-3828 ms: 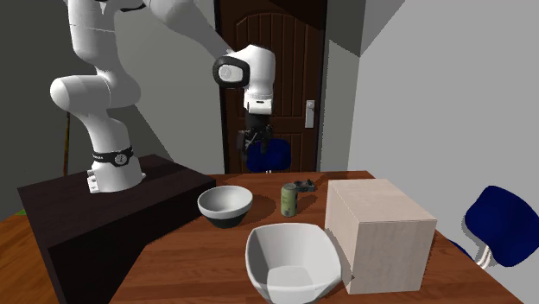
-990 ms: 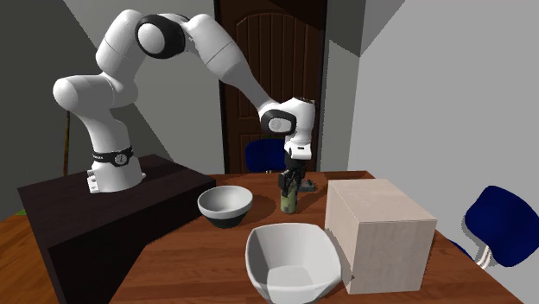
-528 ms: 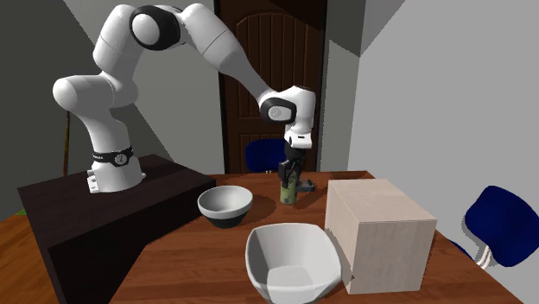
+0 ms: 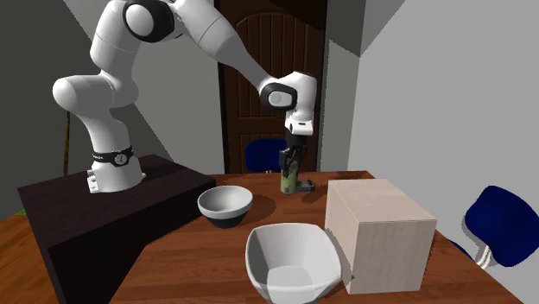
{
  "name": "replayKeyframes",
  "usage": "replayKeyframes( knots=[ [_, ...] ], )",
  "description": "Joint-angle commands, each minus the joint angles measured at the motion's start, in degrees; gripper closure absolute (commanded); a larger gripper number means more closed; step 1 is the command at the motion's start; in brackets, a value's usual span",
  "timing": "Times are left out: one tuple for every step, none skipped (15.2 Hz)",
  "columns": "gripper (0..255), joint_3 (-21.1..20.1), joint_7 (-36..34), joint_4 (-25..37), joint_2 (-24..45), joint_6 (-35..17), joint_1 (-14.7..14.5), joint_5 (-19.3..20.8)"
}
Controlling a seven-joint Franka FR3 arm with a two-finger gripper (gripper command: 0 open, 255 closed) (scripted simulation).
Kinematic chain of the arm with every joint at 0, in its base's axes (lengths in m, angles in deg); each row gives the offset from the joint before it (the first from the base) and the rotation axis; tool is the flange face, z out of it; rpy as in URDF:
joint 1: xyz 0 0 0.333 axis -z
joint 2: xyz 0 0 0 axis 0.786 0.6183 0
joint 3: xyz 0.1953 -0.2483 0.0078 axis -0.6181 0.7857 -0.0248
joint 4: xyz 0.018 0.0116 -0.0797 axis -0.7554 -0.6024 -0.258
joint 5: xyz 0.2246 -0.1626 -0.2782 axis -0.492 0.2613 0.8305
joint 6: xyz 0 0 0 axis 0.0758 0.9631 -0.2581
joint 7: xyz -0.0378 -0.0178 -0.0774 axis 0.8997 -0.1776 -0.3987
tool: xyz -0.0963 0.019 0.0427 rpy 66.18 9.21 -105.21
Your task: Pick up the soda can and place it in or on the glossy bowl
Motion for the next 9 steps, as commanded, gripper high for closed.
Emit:
replayKeyframes(
  knots=[
    [255, -0.29, 0.15, -0.27, -1.23, 0.93, 0.26, -0.36],
    [255, -0.43, 0.22, -0.25, -1.74, 1.45, 0.36, -0.52],
    [255, -0.55, 0.28, -0.23, -2.25, 1.97, 0.45, -0.69],
    [255, -0.68, 0.35, -0.19, -2.75, 2.49, 0.54, -0.85],
    [255, -0.80, 0.42, -0.14, -3.24, 3.02, 0.63, -1.02],
    [255, -0.92, 0.49, -0.07, -3.73, 3.56, 0.72, -1.18],
    [255, -1.04, 0.55, 0.00, -4.21, 4.10, 0.80, -1.35],
    [255, -1.16, 0.62, 0.09, -4.68, 4.65, 0.88, -1.51],
    [255, -1.27, 0.68, 0.20, -5.14, 5.20, 0.96, -1.67]
  ],
)
